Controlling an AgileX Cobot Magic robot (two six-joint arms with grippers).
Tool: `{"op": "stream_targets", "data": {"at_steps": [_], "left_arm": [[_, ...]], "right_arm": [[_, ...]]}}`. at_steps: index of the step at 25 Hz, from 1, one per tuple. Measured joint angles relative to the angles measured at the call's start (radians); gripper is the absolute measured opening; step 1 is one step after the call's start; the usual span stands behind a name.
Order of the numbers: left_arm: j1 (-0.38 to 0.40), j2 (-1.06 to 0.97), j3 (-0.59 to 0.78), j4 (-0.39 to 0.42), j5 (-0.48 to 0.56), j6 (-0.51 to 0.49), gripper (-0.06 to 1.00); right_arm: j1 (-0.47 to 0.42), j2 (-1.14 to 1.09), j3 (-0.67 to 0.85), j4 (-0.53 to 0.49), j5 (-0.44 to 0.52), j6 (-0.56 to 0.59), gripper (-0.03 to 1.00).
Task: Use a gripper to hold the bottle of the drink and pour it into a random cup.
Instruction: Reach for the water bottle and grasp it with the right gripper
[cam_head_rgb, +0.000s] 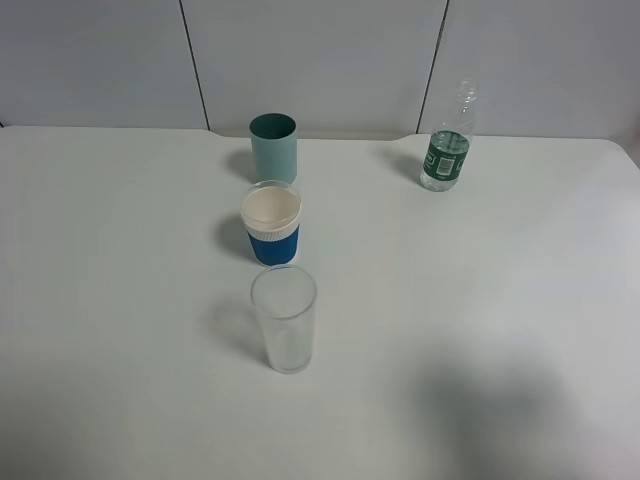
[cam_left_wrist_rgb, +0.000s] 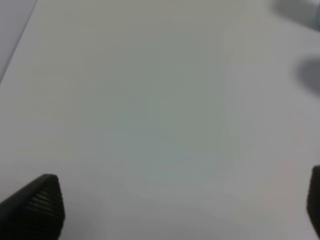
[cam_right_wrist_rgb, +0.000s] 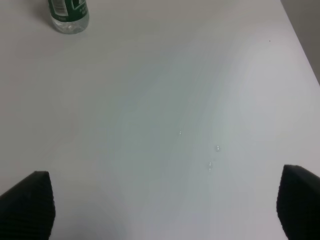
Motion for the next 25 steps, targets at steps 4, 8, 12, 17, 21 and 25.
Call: {"op": "stream_targets", "data": {"at_steps": [4, 8, 12, 17, 21, 25], "left_arm": [[0.000, 0.000, 0.000, 0.000, 0.000, 0.000, 0.98], [0.000, 0.000, 0.000, 0.000, 0.000, 0.000, 0.98], [0.000, 0.000, 0.000, 0.000, 0.000, 0.000, 0.98], [0.000, 0.000, 0.000, 0.000, 0.000, 0.000, 0.98], [0.000, 0.000, 0.000, 0.000, 0.000, 0.000, 0.98], [0.000, 0.000, 0.000, 0.000, 0.000, 0.000, 0.98]], "right_arm": [[0.000, 0.000, 0.000, 0.000, 0.000, 0.000, 0.87], [0.000, 0.000, 0.000, 0.000, 0.000, 0.000, 0.87], [0.000, 0.000, 0.000, 0.000, 0.000, 0.000, 0.87], [0.000, 0.000, 0.000, 0.000, 0.000, 0.000, 0.87], [0.000, 0.000, 0.000, 0.000, 0.000, 0.000, 0.87], [0.000, 0.000, 0.000, 0.000, 0.000, 0.000, 0.87]]}}
